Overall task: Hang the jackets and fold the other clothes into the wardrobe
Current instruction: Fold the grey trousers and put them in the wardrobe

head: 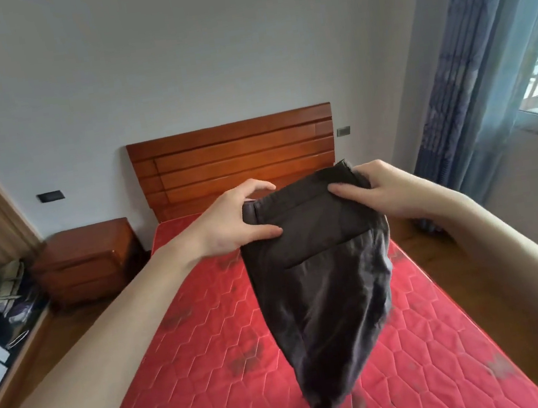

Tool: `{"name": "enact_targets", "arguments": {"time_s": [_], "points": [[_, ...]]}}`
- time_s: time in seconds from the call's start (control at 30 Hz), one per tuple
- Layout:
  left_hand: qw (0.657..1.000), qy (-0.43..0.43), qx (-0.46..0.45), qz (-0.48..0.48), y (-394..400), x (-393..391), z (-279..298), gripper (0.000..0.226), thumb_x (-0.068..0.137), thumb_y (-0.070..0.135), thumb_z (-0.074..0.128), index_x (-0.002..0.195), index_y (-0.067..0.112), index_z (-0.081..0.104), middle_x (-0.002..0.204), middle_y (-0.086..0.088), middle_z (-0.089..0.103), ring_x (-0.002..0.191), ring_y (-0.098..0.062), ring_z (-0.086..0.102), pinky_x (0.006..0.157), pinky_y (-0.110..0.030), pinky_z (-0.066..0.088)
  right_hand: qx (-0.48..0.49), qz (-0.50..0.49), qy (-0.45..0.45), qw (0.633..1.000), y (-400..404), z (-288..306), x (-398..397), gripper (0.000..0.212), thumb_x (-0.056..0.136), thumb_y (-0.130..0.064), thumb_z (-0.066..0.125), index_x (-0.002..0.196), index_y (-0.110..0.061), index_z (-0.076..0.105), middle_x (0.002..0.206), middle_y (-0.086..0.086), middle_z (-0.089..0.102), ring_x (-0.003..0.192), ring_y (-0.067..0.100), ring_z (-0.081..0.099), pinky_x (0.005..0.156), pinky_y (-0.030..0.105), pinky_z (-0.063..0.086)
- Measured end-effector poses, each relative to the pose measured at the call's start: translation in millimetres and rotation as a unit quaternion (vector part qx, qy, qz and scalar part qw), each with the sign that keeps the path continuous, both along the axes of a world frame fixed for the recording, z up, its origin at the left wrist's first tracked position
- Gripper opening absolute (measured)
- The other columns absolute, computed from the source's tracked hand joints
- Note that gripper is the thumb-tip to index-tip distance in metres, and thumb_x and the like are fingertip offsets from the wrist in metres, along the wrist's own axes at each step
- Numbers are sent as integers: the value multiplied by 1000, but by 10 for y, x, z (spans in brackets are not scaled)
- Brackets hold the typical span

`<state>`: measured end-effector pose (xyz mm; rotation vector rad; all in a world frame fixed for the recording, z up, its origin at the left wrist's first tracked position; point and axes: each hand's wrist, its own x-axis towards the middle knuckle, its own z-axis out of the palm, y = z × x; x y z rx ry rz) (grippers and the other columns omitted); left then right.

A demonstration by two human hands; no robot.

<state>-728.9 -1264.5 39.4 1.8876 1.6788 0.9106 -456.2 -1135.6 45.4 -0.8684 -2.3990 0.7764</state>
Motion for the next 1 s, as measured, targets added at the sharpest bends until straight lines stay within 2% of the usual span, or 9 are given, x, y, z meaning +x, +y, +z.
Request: {"name": "enact_targets", "arguments": {"time_s": [0.13, 0.23, 0.33, 0.5, 0.6, 0.7, 0.83, 0.9, 1.0], "points": [[982, -7, -161, -97, -66, 66, 190, 41, 86, 21, 86, 124, 19, 71, 114, -1, 78, 106, -15, 75, 98, -36, 59, -139, 113, -68, 981, -127, 258, 174, 17, 92, -34, 77, 104, -22, 79, 105, -2, 81, 98, 17, 78, 87, 35, 63], [926, -36, -322, -196, -141, 122, 267, 41, 92, 16, 79, 131, 14, 68, 123, -9, 76, 115, -27, 72, 104, -43, 56, -293, 210, -149, 921, -151, 289, 232, 17, 94, -21, 78, 110, -19, 80, 115, 11, 78, 107, 30, 76, 90, 40, 62], [897, -33, -383, -220, -169, 133, 296, 40, 94, 8, 75, 133, 6, 66, 123, -16, 74, 113, -29, 73, 100, -38, 59, -383, 244, -127, 882, -132, 153, 205, 21, 95, -9, 73, 115, -8, 78, 119, 19, 76, 107, 30, 75, 89, 36, 61], [903, 33, -414, -110, -45, 8, 144, 27, 92, 11, 75, 117, 2, 72, 108, -14, 79, 92, -21, 78, 76, -24, 62, -312, 197, -131, 920, -18, -200, -74, 32, 89, -34, 83, 114, -14, 79, 118, 12, 77, 110, 32, 74, 99, 48, 57], [896, 101, -425, -82, 131, -127, -77, 22, 96, 18, 71, 116, 7, 75, 105, -5, 80, 88, -15, 76, 74, -27, 61, -255, 155, -189, 936, 144, -416, -336, 31, 87, -50, 83, 107, -26, 81, 106, 2, 81, 98, 25, 78, 85, 40, 63], [905, 154, -395, -32, 439, -303, -245, 17, 101, 21, 66, 113, 11, 73, 99, -1, 73, 81, -13, 67, 64, -24, 52, -188, 105, -254, 943, 537, -476, -707, 10, 90, -37, 81, 94, -28, 79, 93, 1, 80, 84, 24, 79, 66, 32, 63], [933, 267, -228, 74, 953, -565, -244, 21, 103, 24, 58, 114, 12, 71, 109, -10, 71, 94, -29, 68, 76, -34, 52, -23, 22, -298, 954, 1087, -220, -1264, 15, 92, -24, 78, 85, -20, 66, 97, 12, 73, 82, 33, 76, 71, 46, 65], [922, 336, -110, 155, 1160, -714, -127, 22, 105, 28, 54, 118, 20, 70, 117, -9, 71, 108, -34, 66, 83, -39, 54, 100, -29, -253, 962, 1235, -22, -1456, 17, 91, -25, 76, 90, -14, 64, 99, 12, 71, 90, 37, 71, 74, 47, 59], [910, 332, 22, 248, 1399, -890, 165, 22, 106, 27, 51, 116, 23, 70, 116, -12, 73, 109, -39, 66, 76, -39, 47, 189, -82, -138, 969, 1382, 317, -1613, 17, 90, -22, 73, 103, -11, 68, 105, 14, 70, 98, 39, 65, 73, 39, 47]]}}
